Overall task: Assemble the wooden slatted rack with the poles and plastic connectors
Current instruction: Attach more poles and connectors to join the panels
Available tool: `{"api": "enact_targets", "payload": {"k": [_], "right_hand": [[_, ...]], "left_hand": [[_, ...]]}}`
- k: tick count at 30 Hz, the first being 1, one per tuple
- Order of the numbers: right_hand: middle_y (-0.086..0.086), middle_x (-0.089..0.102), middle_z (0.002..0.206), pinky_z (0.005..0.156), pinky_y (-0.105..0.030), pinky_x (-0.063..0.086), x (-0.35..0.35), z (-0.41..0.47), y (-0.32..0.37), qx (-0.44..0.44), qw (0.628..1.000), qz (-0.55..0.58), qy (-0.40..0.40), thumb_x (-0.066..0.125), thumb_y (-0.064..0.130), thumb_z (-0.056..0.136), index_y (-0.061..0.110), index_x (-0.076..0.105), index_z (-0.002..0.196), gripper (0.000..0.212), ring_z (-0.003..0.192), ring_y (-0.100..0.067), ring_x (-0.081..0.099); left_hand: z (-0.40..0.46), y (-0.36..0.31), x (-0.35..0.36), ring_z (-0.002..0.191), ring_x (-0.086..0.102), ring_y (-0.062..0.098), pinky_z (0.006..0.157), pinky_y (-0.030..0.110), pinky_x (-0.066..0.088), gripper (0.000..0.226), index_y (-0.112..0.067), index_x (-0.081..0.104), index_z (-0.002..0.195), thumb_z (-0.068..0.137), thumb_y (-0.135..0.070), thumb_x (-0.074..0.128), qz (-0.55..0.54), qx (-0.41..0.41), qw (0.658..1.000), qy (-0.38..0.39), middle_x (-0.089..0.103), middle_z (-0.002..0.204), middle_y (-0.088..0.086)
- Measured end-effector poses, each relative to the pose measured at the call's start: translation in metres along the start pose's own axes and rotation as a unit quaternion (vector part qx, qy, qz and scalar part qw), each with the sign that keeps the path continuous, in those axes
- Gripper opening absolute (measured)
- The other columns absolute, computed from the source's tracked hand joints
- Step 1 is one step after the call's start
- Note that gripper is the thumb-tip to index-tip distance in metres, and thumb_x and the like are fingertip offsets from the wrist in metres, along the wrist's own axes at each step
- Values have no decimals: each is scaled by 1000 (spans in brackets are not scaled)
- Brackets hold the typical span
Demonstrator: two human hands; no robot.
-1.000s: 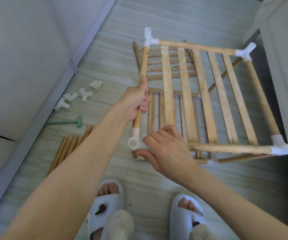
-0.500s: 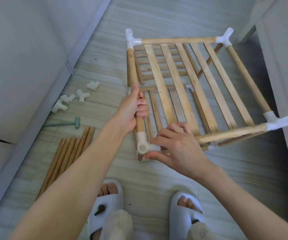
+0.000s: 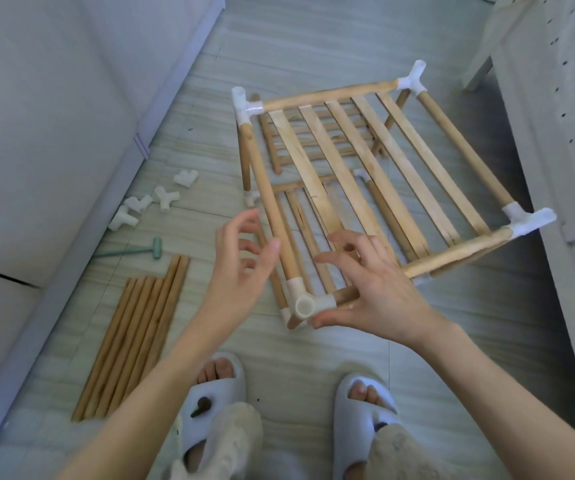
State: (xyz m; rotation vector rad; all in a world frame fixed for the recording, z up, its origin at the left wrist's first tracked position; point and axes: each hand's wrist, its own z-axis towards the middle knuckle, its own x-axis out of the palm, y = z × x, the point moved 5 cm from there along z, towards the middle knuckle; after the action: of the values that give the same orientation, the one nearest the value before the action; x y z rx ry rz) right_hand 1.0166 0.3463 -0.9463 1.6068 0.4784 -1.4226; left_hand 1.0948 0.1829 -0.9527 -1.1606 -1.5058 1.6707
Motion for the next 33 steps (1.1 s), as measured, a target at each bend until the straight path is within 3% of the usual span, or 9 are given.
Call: {"api": "enact_targets", "payload": {"k": [3, 6, 8, 11, 17, 21, 25, 29, 33], "right_hand": [[2, 38, 133, 97, -37, 39, -3, -8, -7, 36, 999, 20, 24, 54, 80, 54, 31, 46, 126, 88, 117, -13, 36], [0, 40, 129, 96, -30, 35, -4, -12, -10, 52, 998, 38, 29, 57, 78, 52, 23, 50, 128, 94, 115, -6, 31], [0, 39, 127, 95, -25, 31, -6, -12, -10, 54, 997, 49, 33, 63, 73, 52, 21, 51, 127, 92, 111, -1, 25], [2, 35, 128, 97, -23, 29, -7, -13, -10, 59, 996, 55, 49, 72, 62, 54, 21, 50, 127, 87, 111, 0, 22], [4, 35, 123, 96, -23, 32, -12, -9, -12, 49, 994, 12, 101, 79, 47, 63, 20, 44, 129, 79, 115, -10, 30], [-5, 56, 103, 85, -41, 45, -13, -8, -12, 31, 999, -17, 24, 77, 21, 73, 8, 59, 105, 38, 99, -24, 49], [2, 65, 77, 75, -43, 40, -3, -8, -11, 8, 995, -97, -38, 71, 31, 71, 13, 61, 88, 27, 85, -27, 59], [6, 57, 75, 74, -32, 21, 0, -9, -13, -8, 996, -39, -77, 48, 41, 80, 23, 52, 91, 21, 85, -14, 42], [6, 54, 74, 73, -29, 17, 2, -6, -11, -7, 996, -2, -87, 47, 41, 79, 22, 53, 87, 21, 83, -12, 37]], "left_hand": [[-19, 0, 7, 110, 40, 4, 95, 13, 33, 48, -44, 43, 108, 65, -58, 61, 101, 99, 988, 61, 35, 118, -19], [-31, -3, 30, 129, 26, 10, 106, 22, 20, 59, -35, 48, 107, 61, -70, 63, 239, 213, 938, 135, 40, 125, -20], [-34, -2, 42, 136, 21, 14, 106, 31, 19, 57, -30, 53, 104, 64, -70, 59, 278, 238, 916, 165, 52, 121, -17], [-30, -2, 44, 132, 30, 17, 100, 35, 22, 43, -29, 55, 94, 72, -65, 57, 312, 274, 898, 147, 61, 103, -17], [-28, 1, 35, 136, 30, 16, 101, 37, 25, 31, -28, 57, 96, 82, -56, 54, 335, 273, 888, 158, 59, 108, -16], [-20, -2, 15, 139, 23, 5, 103, 39, 26, 21, -29, 57, 93, 83, -46, 52, 344, 216, 906, 121, 57, 110, -19], [-15, -3, 15, 138, 22, 0, 102, 37, 26, 37, -32, 58, 87, 78, -64, 44, 374, 176, 904, 107, 60, 108, -22], [-14, -3, 16, 137, 21, -5, 91, 35, 27, 34, -31, 56, 81, 78, -61, 43, 389, 165, 904, 71, 61, 106, -21], [-12, -3, 17, 137, 23, -1, 89, 34, 25, 26, -29, 54, 80, 77, -55, 49, 410, 157, 897, 57, 61, 112, -17]]}}
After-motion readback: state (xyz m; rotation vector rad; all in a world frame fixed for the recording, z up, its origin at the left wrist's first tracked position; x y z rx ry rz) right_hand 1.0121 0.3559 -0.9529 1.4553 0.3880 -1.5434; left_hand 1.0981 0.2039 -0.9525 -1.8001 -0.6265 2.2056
